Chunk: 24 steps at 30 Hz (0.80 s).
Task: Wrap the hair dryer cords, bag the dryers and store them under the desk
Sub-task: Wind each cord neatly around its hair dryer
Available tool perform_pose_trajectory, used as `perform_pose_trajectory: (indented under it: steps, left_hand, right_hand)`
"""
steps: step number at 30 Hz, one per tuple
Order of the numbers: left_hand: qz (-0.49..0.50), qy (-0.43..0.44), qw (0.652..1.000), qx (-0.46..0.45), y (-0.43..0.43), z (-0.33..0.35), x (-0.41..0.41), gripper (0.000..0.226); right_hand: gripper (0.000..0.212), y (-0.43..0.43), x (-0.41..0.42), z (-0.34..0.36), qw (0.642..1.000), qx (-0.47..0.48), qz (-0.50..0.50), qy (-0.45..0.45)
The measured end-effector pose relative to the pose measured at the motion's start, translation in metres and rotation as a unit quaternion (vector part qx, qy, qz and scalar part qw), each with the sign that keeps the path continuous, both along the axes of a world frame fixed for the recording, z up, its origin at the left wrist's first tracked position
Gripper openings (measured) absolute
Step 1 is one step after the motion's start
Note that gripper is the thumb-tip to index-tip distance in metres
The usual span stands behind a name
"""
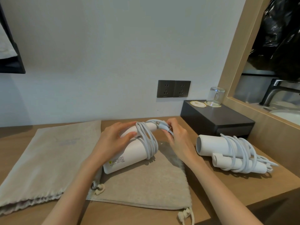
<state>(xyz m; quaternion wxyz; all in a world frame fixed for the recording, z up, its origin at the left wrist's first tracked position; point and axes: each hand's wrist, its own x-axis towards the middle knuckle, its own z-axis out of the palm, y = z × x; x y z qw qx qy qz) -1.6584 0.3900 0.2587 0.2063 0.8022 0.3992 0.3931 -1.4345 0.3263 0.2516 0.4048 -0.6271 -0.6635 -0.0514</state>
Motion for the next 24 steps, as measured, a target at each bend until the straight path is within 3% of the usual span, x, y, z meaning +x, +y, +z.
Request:
perform_pose_trajectory:
  steps: [6, 9, 14, 18, 24]
  left_hand:
    - [-0.004, -0.011, 1.000, -0.001, -0.005, 0.002, 0.001, 0.036]
    - [-0.001, -0.008, 1.000, 0.007, -0.006, 0.002, 0.001, 0.035]
    - [0.001, -0.003, 1.000, 0.011, -0.005, 0.001, 0.001, 0.037]
    - [0.006, 0.004, 1.000, 0.021, -0.004, 0.000, 0.001, 0.038]
    - [0.006, 0.005, 1.000, 0.022, -0.004, 0.000, 0.001, 0.038]
  right_hand:
    - [0.012, 0.006, -0.017, 0.001, 0.994, 0.075, -0.047, 0.071]
    - [0.018, 0.008, -0.021, 0.007, 0.989, 0.105, -0.068, 0.074]
    - [0.021, 0.003, -0.024, 0.018, 0.976, 0.026, -0.049, 0.211]
    - [0.025, 0.003, -0.022, 0.034, 0.932, -0.087, 0.020, 0.350]
    - [0.039, 0.002, -0.001, 0.045, 0.884, -0.213, 0.050, 0.413]
